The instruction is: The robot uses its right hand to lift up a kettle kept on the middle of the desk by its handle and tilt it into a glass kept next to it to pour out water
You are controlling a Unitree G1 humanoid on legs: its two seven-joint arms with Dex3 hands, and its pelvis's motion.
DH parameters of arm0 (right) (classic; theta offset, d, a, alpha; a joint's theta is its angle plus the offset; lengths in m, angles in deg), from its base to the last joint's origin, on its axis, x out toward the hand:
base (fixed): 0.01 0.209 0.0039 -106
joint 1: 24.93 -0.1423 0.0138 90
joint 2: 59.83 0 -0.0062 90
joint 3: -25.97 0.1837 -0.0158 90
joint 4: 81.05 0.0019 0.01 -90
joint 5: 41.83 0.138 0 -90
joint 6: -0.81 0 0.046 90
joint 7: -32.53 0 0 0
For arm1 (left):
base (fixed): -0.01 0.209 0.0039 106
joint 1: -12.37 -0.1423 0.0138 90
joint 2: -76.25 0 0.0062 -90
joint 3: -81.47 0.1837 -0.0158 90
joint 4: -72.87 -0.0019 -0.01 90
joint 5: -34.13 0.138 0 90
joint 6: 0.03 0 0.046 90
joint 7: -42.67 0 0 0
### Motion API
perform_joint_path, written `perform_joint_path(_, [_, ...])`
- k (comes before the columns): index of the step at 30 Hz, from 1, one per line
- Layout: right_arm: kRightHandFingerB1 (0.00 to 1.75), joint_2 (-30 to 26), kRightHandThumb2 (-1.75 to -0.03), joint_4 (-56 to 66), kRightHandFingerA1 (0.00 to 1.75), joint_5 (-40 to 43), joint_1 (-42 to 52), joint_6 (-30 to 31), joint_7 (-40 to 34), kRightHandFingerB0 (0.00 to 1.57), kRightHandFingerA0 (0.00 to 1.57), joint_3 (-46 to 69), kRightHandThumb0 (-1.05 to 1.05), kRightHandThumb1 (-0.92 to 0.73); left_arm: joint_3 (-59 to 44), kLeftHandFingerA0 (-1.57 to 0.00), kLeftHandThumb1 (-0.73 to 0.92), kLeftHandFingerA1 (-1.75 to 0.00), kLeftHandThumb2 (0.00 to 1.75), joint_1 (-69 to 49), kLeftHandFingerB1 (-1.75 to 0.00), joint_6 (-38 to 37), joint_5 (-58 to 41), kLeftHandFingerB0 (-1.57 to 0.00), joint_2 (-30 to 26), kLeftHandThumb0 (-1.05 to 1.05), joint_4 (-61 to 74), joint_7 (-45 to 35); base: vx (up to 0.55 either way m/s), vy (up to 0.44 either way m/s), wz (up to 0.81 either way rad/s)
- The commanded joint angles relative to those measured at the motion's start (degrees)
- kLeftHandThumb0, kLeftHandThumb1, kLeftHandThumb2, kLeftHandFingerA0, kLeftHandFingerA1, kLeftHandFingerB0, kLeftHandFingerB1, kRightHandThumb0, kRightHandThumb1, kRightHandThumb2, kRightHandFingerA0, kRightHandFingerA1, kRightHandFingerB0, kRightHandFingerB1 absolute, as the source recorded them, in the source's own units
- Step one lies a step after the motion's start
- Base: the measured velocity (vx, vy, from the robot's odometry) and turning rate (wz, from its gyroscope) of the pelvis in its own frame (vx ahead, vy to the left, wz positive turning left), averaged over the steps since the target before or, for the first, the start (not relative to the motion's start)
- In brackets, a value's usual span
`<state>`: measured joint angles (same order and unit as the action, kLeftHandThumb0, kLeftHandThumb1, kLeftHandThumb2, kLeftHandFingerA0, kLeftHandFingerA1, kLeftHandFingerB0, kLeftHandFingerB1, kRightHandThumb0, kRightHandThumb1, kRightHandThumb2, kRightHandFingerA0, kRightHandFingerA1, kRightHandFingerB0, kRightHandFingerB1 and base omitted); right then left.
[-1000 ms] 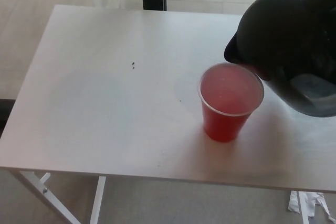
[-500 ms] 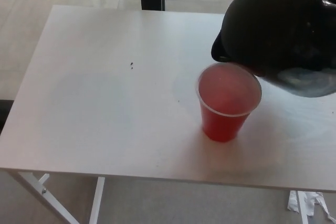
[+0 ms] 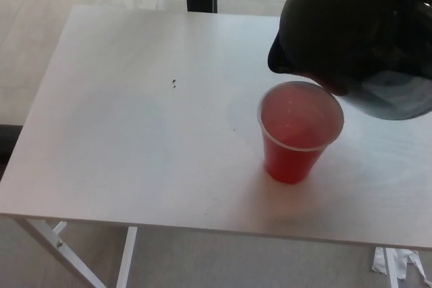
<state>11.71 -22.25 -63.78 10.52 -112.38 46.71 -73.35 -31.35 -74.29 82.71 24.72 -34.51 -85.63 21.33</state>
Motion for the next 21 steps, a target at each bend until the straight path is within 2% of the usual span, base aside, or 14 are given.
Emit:
perform_joint_path(1, [1.69,-3.0,-1.09,-0.7,1.75,3.1,-3.6,-7.0,2.4,0.73,0.91,2.1,-0.19,-0.56,0.4,-0.49,0.71,-0.6,1.09,-0.1,-0.53,-0.5,0.4,-0.32,-2.1,-0.74,0.0,-0.1,0.0,0.0,0.0])
perform_joint_path(2, [1.69,-3.0,-1.14,-0.5,1.75,3.1,-3.7,-6.8,2.8,0.75,0.92,2.2,-0.17,-0.52,0.2,-0.56,0.9,-0.5,0.67,-0.2,-0.4,-0.6,0.1,-0.37,-2.1,-0.76,0.0,-0.4,0.0,0.0,0.0])
perform_joint_path(3, [1.67,-3.1,-1.05,-0.6,1.75,3.6,-3.7,-6.9,3.5,0.73,0.9,2.4,-0.16,-0.56,0.1,-0.5,0.72,-0.61,1.09,-0.3,-0.53,-0.5,-0.1,-0.32,-2.1,-0.74,-0.1,-0.5,0.0,0.0,0.0])
perform_joint_path(5, [1.68,-3.5,-1.09,-1.3,1.75,4.1,-4.0,-8.9,4.7,0.74,0.93,2.5,-0.19,-0.53,0.1,-0.5,0.72,-0.62,1.09,-0.5,-0.53,-0.3,-0.1,-0.32,-2.3,-0.74,0.1,-0.7,0.0,0.0,0.0])
perform_joint_path(9, [1.7,-2.8,-1.08,-3.6,1.75,4.2,-4.6,-12.3,4.0,0.75,0.96,2.7,-0.22,-0.55,-0.2,-0.48,0.71,-0.61,1.09,-0.8,-0.53,0.0,-0.4,-0.31,-2.4,-0.73,0.0,-0.6,0.0,0.0,0.0])
perform_joint_path(10, [1.7,-3.2,-1.04,-3.3,1.75,3.8,-4.8,-12.3,4.5,0.74,0.94,2.5,-0.22,-0.56,0.1,-0.56,0.91,-0.49,0.67,-0.9,-0.4,-0.4,-0.1,-0.37,-2.4,-0.76,0.0,-0.5,0.0,0.0,0.0])
perform_joint_path(11, [1.72,-3.2,-1.09,-3.4,1.75,3.8,-4.8,-12.9,4.5,0.74,0.94,2.5,-0.17,-0.53,0.5,-0.56,0.92,-0.48,0.68,-0.9,-0.39,-0.4,0.3,-0.37,-2.5,-0.76,0.1,-0.2,0.0,0.0,0.0])
perform_joint_path(14, [1.68,-3.5,-1.02,-3.7,1.75,2.6,-5.1,-14.5,3.9,0.76,0.96,2.2,-0.18,-0.56,0.2,-0.56,0.91,-0.5,0.67,-0.9,-0.4,-0.8,-0.1,-0.36,-2.4,-0.77,0.2,-0.2,0.0,0.0,0.0])
perform_joint_path(15, [1.67,-3.9,-0.96,-3.3,1.75,1.7,-5.2,-14.2,4.1,0.75,0.96,1.9,-0.22,-0.62,0.0,-0.5,0.73,-0.62,1.1,-0.8,-0.54,-0.7,-0.2,-0.32,-2.4,-0.76,0.2,-0.2,0.0,0.0,0.0])
perform_joint_path(16, [1.67,-4.0,-1.04,-3.1,1.75,1.4,-5.1,-13.6,4.3,0.75,0.96,1.7,-0.2,-0.57,0.0,-0.5,0.73,-0.62,1.1,-0.9,-0.53,-0.6,-0.3,-0.31,-2.6,-0.76,0.3,-0.4,0.0,0.0,0.0])
perform_joint_path(17, [1.67,-3.9,-1.04,-3.1,1.75,1.4,-5.1,-13.6,4.3,0.75,0.96,1.8,-0.2,-0.57,0.0,-0.5,0.73,-0.62,1.1,-0.9,-0.53,-0.6,-0.3,-0.31,-2.7,-0.76,0.3,-0.4,0.0,0.0,0.0])
perform_joint_path(18, [1.64,-4.2,-1.07,-2.7,1.75,1.0,-5.0,-13.4,4.6,0.76,0.96,1.6,-0.18,-0.55,0.2,-0.55,0.92,-0.49,0.68,-1.0,-0.4,-0.7,0.0,-0.35,-2.9,-0.75,0.3,-0.3,0.0,0.0,0.0])
perform_joint_path(20, [1.61,-4.7,-1.12,-2.3,1.75,0.0,-5.2,-13.4,4.5,0.8,0.98,1.3,-0.18,-0.51,0.3,-0.56,0.92,-0.48,0.67,-0.8,-0.39,-0.6,0.2,-0.36,-3.0,-0.76,0.0,0.0,0.0,0.0,0.0])
perform_joint_path(21, [1.61,-4.8,-1.14,-2.0,1.75,-0.2,-5.1,-13.0,4.5,0.81,0.98,1.3,-0.18,-0.49,0.1,-0.49,0.72,-0.6,1.09,-0.7,-0.53,-0.3,-0.2,-0.32,-2.9,-0.75,0.1,-0.1,0.0,0.0,0.0])
